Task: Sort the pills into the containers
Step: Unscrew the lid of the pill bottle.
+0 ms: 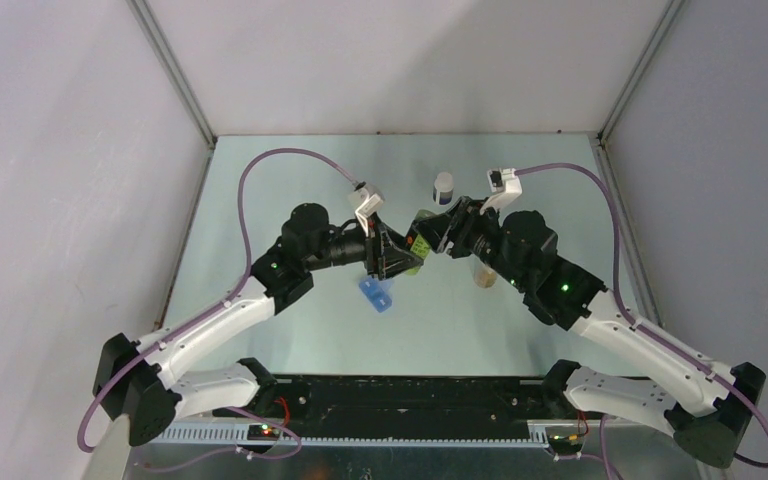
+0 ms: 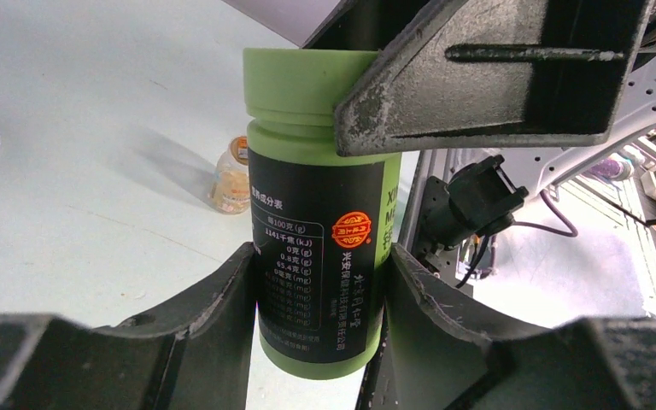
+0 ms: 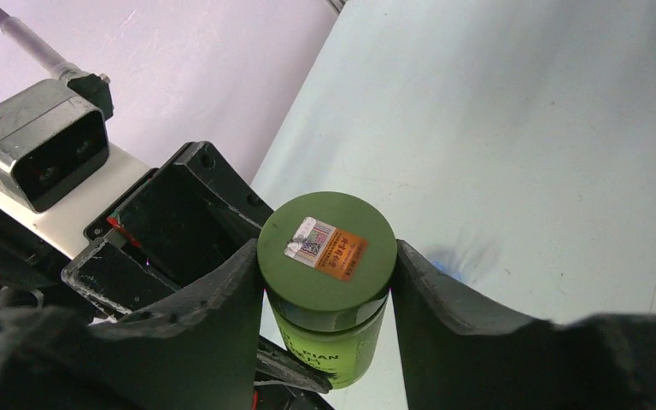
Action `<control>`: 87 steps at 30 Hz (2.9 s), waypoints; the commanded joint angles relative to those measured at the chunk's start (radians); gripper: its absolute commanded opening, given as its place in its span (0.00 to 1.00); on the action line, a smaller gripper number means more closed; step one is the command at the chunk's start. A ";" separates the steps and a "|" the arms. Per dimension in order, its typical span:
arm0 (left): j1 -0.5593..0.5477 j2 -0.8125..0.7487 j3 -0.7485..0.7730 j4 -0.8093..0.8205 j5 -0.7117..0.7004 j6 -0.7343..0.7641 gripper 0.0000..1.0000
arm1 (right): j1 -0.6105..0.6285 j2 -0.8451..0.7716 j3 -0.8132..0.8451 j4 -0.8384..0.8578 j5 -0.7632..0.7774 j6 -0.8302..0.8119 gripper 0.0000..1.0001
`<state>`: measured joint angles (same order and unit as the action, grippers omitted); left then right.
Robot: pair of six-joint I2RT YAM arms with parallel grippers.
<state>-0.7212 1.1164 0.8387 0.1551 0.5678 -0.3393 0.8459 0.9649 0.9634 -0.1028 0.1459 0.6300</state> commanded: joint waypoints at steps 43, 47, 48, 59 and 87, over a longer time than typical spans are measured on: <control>-0.005 -0.042 -0.027 0.123 0.351 0.048 0.00 | -0.239 -0.194 0.024 0.011 -0.902 -0.458 0.73; -0.004 -0.045 -0.023 0.110 0.279 0.055 0.00 | -0.165 -0.189 0.021 0.004 -0.604 -0.400 0.99; -0.004 -0.046 -0.018 0.096 0.266 0.058 0.00 | -0.148 -0.187 0.020 0.001 -0.485 -0.374 0.99; -0.006 -0.054 -0.005 0.063 0.109 0.075 0.00 | 0.002 -0.106 -0.002 -0.016 0.108 -0.017 0.95; -0.006 -0.044 -0.015 0.082 0.044 0.053 0.00 | -0.006 -0.052 0.022 0.000 -0.113 0.051 0.54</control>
<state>-0.7300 1.0916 0.8150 0.1772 0.6125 -0.2878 0.8444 0.9203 0.9577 -0.1196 0.0925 0.7033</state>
